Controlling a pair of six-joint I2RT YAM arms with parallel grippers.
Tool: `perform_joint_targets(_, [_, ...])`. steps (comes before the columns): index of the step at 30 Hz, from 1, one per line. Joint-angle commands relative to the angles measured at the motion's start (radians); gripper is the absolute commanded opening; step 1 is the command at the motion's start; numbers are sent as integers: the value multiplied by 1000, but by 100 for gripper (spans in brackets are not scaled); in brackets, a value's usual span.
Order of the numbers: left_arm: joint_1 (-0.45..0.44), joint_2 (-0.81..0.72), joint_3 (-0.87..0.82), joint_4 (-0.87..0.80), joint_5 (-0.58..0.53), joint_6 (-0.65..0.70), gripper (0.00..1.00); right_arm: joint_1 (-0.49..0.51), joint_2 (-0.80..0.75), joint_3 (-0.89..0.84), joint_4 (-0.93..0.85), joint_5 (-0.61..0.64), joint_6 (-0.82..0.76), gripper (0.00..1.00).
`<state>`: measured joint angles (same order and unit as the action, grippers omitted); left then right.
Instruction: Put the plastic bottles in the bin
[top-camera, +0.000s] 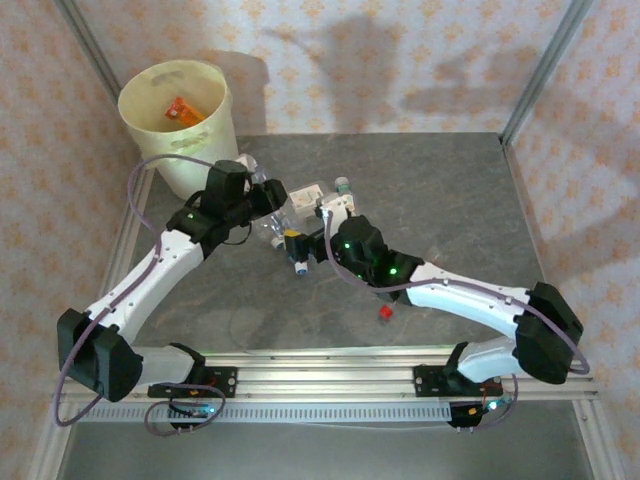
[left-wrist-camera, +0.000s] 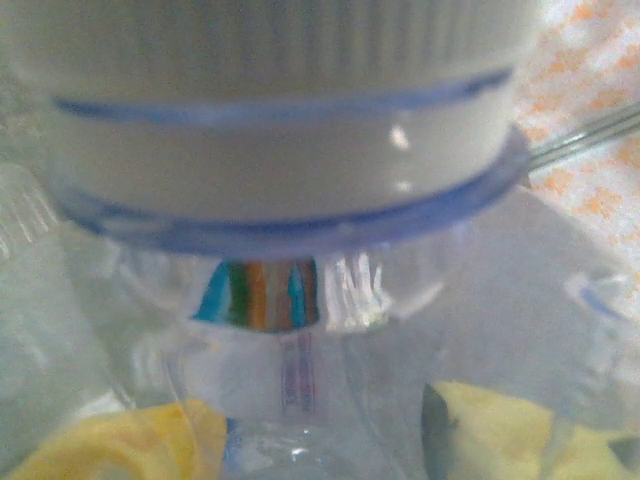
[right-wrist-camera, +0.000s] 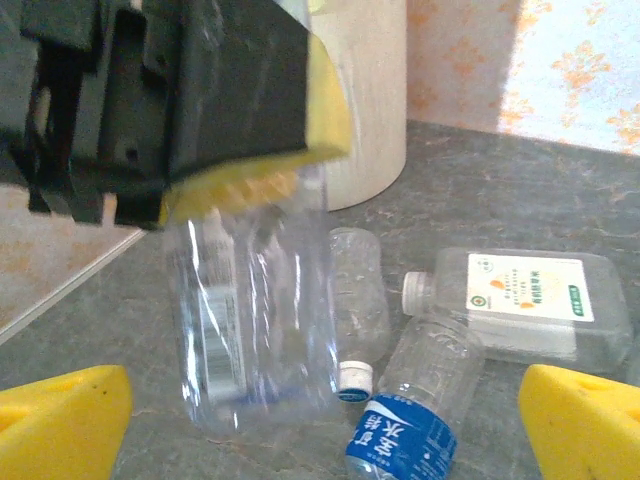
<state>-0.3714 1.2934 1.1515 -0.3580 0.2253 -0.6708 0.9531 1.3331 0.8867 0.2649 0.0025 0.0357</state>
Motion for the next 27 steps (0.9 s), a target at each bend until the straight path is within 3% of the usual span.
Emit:
perform_joint_targets(1, [-3, 8, 103, -91, -154, 58, 50, 1, -46, -54, 128, 58, 6, 99])
perform_joint_targets(11, [47, 57, 355, -183, -400, 245, 50, -7, -103, -89, 99, 88, -6, 99])
perform_joint_targets(17, [188, 98, 423, -113, -316, 218, 51, -9, -133, -93, 74, 107, -14, 99])
perform_joint_targets(23, [247, 177, 541, -52, -510, 334, 50, -11, -157, -111, 61, 120, -11, 99])
perform_joint_targets(27, [285, 195, 562, 69, -555, 385, 50, -10, -184, -108, 23, 120, -7, 99])
